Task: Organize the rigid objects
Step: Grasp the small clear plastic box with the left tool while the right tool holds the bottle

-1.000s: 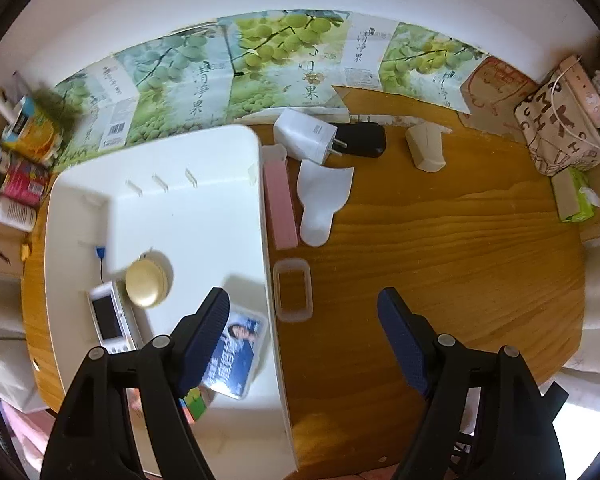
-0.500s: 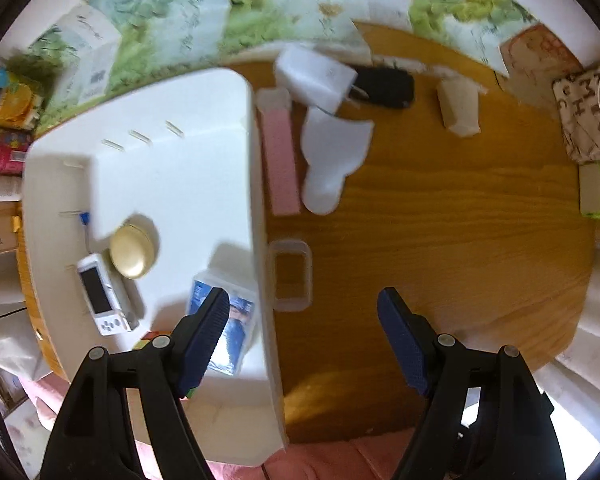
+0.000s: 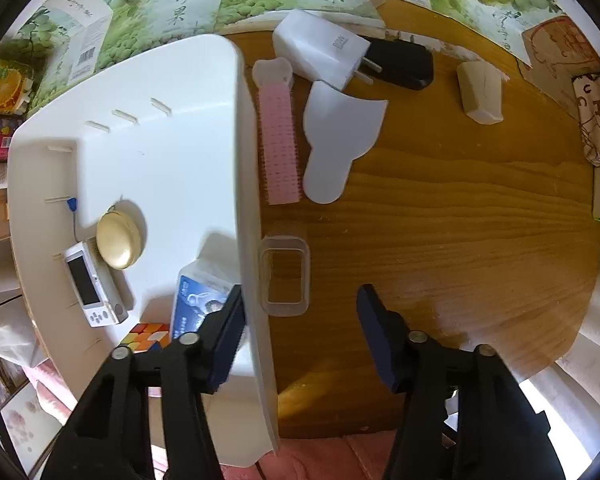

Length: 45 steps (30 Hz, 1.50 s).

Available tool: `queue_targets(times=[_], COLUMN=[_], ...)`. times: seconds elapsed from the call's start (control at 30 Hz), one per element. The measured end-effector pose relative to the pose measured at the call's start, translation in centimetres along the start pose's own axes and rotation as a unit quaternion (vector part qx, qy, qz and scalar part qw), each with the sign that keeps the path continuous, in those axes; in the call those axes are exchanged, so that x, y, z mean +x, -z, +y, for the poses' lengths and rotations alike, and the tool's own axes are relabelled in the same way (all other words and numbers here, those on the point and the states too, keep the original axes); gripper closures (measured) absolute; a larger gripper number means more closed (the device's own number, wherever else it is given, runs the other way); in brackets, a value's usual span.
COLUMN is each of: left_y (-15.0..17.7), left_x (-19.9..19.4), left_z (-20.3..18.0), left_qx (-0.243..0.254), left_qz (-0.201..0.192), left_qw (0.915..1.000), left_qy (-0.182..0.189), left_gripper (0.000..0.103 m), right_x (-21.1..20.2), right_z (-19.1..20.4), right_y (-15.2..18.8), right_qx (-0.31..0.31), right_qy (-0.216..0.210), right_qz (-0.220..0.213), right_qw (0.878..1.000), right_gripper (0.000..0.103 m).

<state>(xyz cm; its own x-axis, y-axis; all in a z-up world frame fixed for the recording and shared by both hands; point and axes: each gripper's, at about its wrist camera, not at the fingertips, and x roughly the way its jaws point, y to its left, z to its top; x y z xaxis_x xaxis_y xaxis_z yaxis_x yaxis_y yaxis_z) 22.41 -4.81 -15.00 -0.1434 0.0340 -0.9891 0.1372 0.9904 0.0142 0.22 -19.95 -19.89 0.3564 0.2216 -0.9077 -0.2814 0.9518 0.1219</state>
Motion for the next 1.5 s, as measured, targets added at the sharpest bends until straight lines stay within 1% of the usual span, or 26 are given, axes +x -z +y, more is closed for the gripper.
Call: queue_targets(times=[0.03,0.1,0.23,0.37,0.5,0.6,0.73,0.87,0.93,1.03,1.13,1.3,1.5], left_y=[0.1,0.2,0.5,1.0,1.3,1.3,1.3,1.6,1.7,1.6,0.9,-0.5,-1.6], left_x=[-0.1,-0.3,-0.9,-0.9,-1.8,-2.1,-2.8,-3.2,-3.2,-2.7,-1.8,-0.1,1.0], left_z=[0.1,0.1,0.0,0.0,-0.5,-0.7,-1.0,-1.3,-1.5,-2.0,-2.2,-2.1,-2.3], left_qx=[0.002,0.005,0.020,0.012,0.020,0.023,0.024,0.031,0.040,0.049,0.043,0.032,0.025], left_qz=[-0.001,-0.005,-0.019,-0.020,-0.038,-0.037,-0.045,-0.049,-0.053,-0.045,-0.030,-0.007,0.007], left_qw=[0.9999,0.9999,0.9992,0.9990,0.9979,0.9979,0.9978,0.9979,0.9975,0.9976,0.9985,0.9993,0.9995], left_qy=[-0.011,-0.013,-0.030,-0.039,-0.049,-0.047,-0.043,-0.027,-0.025,-0.022,-0.015,-0.019,-0.018], left_gripper=[0.058,0.058,0.058,0.058,0.058,0.058,0.058,0.058,0.058,0.058,0.058,0.058,0.059], right_x=[0.0,0.0,0.0,0.0,0.1,0.1,0.1,0.1,0.1,0.1,0.1,0.1,0.1], right_z=[0.0,0.1,0.1,0.1,0.2,0.3,0.3,0.3,0.3,0.3,0.3,0.3,0.3], right_y=[0.0,-0.1,-0.1,-0.1,-0.1,-0.2,-0.2,-0.2,-0.2,-0.2,-0.2,-0.2,-0.2], right_qx=[0.000,0.001,0.001,-0.001,-0.003,-0.006,-0.009,-0.009,-0.009,-0.010,-0.010,-0.010,-0.009], right_qy=[0.001,0.003,0.004,0.004,0.006,0.008,0.009,0.009,0.009,0.009,0.009,0.010,0.009], right_qz=[0.000,0.001,0.002,0.003,0.005,0.006,0.008,0.008,0.008,0.008,0.008,0.008,0.008], right_qw=[1.000,1.000,1.000,1.000,1.000,1.000,1.000,1.000,1.000,1.000,1.000,1.000,1.000], right_gripper=[0.059,0.059,0.059,0.059,0.059,0.059,0.059,0.059,0.059,0.059,0.059,0.059,0.059])
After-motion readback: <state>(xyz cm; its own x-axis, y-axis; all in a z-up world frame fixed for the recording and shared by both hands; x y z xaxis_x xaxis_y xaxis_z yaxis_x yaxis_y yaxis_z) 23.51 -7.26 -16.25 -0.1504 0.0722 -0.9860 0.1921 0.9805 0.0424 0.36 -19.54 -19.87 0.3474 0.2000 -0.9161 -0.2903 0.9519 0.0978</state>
